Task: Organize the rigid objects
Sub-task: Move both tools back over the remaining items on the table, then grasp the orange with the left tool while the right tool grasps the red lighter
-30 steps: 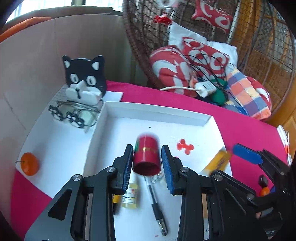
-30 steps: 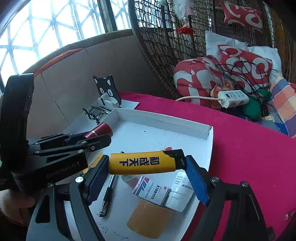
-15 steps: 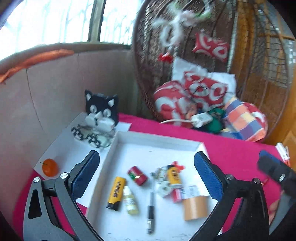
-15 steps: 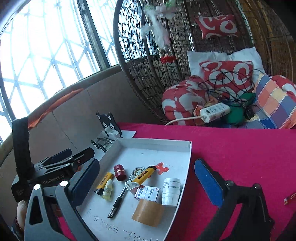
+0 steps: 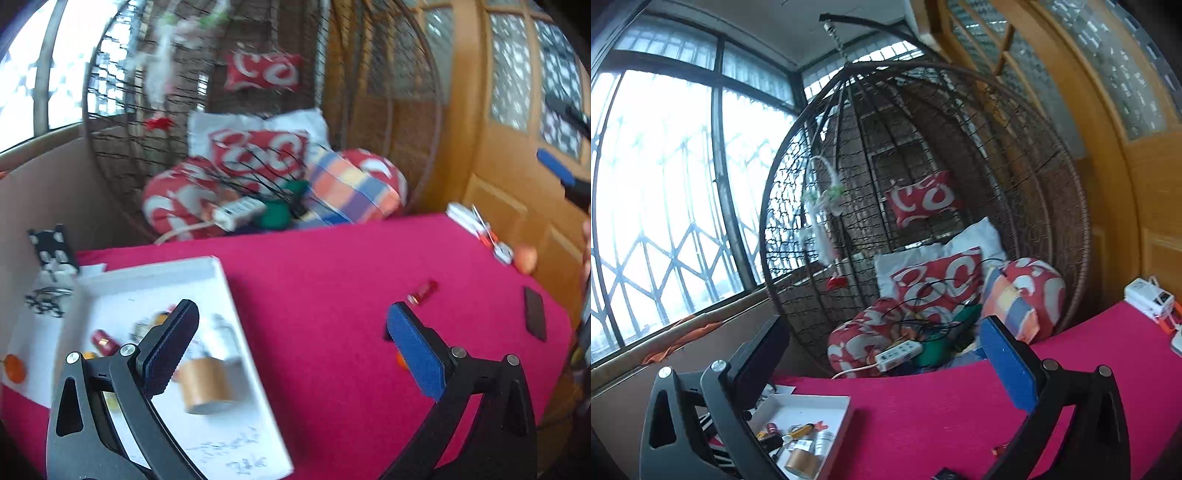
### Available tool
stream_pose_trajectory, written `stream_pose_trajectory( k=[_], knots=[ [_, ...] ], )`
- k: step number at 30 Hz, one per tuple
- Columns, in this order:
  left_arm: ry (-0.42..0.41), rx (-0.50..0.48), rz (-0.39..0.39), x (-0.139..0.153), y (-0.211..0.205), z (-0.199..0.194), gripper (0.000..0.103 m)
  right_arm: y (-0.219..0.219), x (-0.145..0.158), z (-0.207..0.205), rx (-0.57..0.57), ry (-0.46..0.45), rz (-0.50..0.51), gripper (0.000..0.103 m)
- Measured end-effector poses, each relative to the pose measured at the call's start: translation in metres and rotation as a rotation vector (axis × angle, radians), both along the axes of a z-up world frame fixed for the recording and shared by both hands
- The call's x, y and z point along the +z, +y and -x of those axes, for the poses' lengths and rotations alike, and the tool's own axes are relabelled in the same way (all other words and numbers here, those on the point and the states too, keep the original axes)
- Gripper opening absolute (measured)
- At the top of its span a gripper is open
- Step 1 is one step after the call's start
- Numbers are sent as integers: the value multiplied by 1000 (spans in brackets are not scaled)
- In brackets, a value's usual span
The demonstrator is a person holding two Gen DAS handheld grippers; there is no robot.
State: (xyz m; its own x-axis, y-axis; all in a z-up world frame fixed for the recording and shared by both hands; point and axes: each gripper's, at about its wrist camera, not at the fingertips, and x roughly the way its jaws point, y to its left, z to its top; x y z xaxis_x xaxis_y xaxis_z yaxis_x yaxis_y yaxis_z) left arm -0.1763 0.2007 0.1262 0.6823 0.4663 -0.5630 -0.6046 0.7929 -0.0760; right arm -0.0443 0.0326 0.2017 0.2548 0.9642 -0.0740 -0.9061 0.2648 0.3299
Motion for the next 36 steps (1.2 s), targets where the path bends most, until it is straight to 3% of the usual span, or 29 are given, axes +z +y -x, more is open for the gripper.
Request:
stream_pose_trajectory(
  k=[7, 11, 14, 18, 19, 24, 27, 33, 36],
  knots=[
    [171, -222, 76, -62, -37, -84, 103, -33, -45, -47, -127, 128, 66, 103],
    [294, -231, 34, -95, -55, -118, 103, -39, -68, -62, -148, 199, 119, 103],
    [311, -241, 61, -108, -59, -131, 102, -41, -79, -71, -165, 218, 154, 103],
    [318, -253, 79, -115, -58, -144, 85, -43, -96, -83, -162, 263, 194, 103],
    [318, -259, 89, -117, -57, -144, 75, -39, -101, -87, -158, 265, 216, 103],
    [305, -293, 112, -120, -58, -150, 41, 5, -136, -103, -179, 176, 442, 103],
    [287, -290, 138, -119, -58, -141, 41, 47, -166, -106, -124, 88, 607, 103],
    [239, -237, 192, -111, -46, -112, 41, 98, -196, -90, 40, -15, 762, 103],
    [220, -220, 187, -105, -44, -101, 41, 108, -203, -83, 55, -63, 806, 103]
  ],
)
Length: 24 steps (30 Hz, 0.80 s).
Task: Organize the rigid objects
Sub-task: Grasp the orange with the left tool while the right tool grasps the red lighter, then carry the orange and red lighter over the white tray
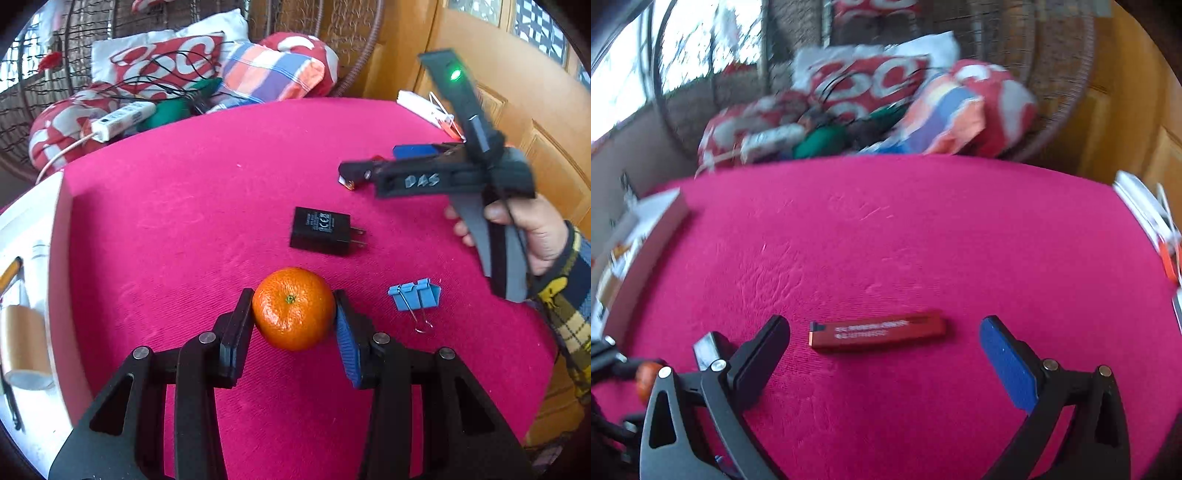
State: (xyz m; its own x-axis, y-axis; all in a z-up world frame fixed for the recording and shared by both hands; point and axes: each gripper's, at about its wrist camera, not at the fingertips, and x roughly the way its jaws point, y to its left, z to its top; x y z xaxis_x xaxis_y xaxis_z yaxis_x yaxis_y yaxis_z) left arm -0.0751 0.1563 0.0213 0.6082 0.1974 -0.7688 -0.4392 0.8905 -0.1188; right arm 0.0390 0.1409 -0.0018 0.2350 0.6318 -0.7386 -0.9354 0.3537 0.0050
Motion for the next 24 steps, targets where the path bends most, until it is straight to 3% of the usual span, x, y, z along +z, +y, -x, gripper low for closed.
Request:
stream_pose_trajectory(
  k=[7, 11, 16, 24],
  knots=[
    [-9, 4, -10, 5, -4, 1, 41, 1, -12, 1, 26, -4, 81, 102],
    [-18, 2, -11, 7, -7, 4, 41, -1, -7, 1, 31, -12, 71, 81],
    [-46, 11, -45, 22, -9, 14, 41, -4, -2, 7, 21, -27, 68, 81],
    [-153, 55, -95, 63, -8, 37, 41, -73, 73, 29, -48, -23, -225, 81]
  ],
)
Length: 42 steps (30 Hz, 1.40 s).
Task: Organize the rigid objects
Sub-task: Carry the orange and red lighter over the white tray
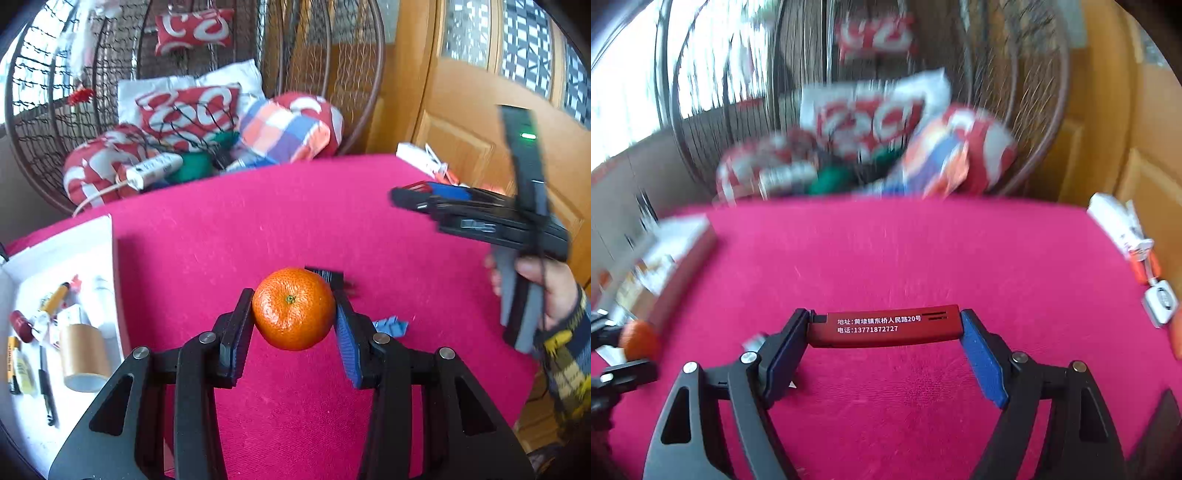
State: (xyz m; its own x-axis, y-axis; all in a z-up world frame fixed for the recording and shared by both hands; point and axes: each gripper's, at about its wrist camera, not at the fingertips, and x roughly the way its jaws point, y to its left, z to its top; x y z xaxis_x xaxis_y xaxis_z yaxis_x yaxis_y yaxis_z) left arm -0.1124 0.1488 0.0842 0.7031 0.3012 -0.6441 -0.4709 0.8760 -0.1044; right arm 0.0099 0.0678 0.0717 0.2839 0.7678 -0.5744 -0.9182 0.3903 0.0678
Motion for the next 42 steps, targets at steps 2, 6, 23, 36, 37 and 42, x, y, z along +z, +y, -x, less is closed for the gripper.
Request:
stream_pose_trajectory(
  k=[2, 6, 23, 36, 37, 42],
  knots=[
    [-13, 4, -10, 5, -2, 2, 41, -16, 18, 11, -3, -20, -61, 81],
    [-32, 1, -22, 12, -6, 5, 41, -31, 39, 24, -20, -37, -141, 81],
    [-241, 182, -131, 78, 9, 79, 41, -69, 86, 48, -29, -54, -380, 81],
    [-308, 315, -180, 100, 25, 132, 41, -73, 94, 59, -6, -44, -415, 81],
    [-309, 318, -178, 100, 26, 133, 41, -72, 94, 60, -5, -44, -415, 81],
    [-315, 327, -176, 100, 27, 138, 41, -72, 96, 63, 8, -50, -411, 81]
  ],
)
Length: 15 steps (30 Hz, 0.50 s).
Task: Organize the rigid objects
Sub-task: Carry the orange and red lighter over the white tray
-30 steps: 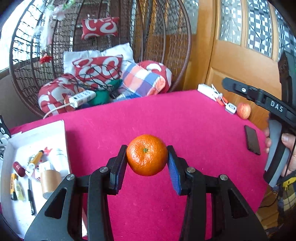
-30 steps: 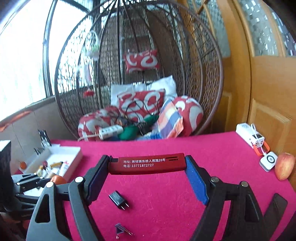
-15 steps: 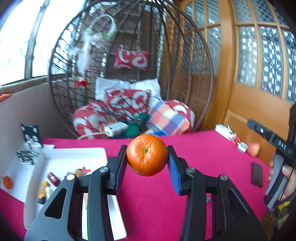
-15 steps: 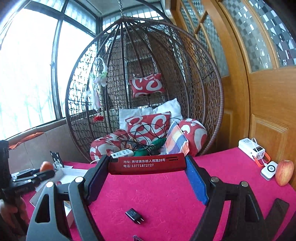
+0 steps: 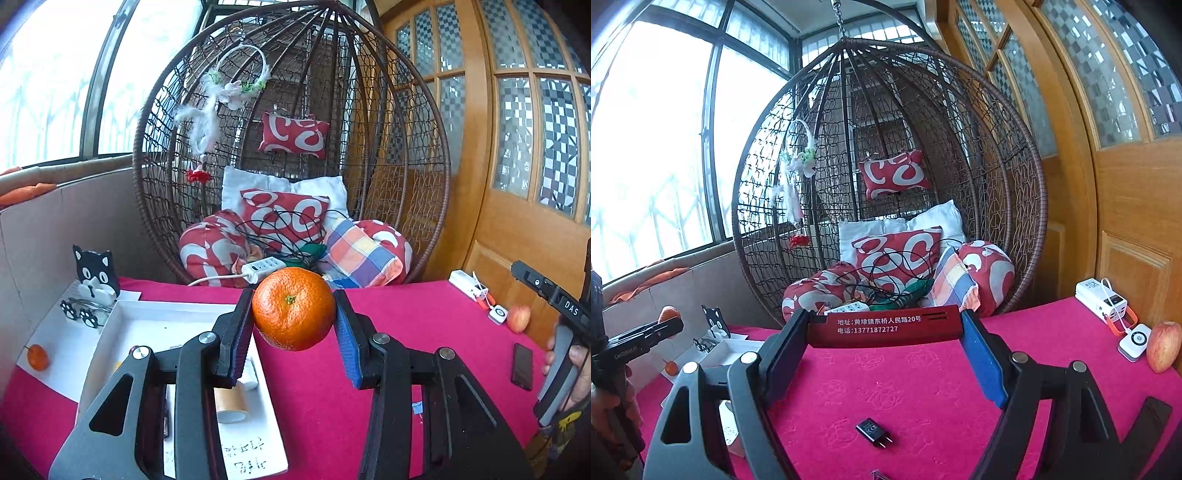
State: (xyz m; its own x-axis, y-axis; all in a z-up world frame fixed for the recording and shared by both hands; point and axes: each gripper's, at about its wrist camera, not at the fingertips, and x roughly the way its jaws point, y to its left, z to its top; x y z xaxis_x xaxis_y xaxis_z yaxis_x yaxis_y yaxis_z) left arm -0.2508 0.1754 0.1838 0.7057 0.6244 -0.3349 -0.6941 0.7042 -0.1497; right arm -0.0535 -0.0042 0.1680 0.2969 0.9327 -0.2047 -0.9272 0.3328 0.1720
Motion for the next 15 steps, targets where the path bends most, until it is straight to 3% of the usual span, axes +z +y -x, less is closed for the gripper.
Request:
stream_pose_trajectory(
  k=[15],
  knots=[
    [-10, 75, 23, -5, 12, 31, 41, 15, 5, 15, 64, -24, 27, 81]
  ],
)
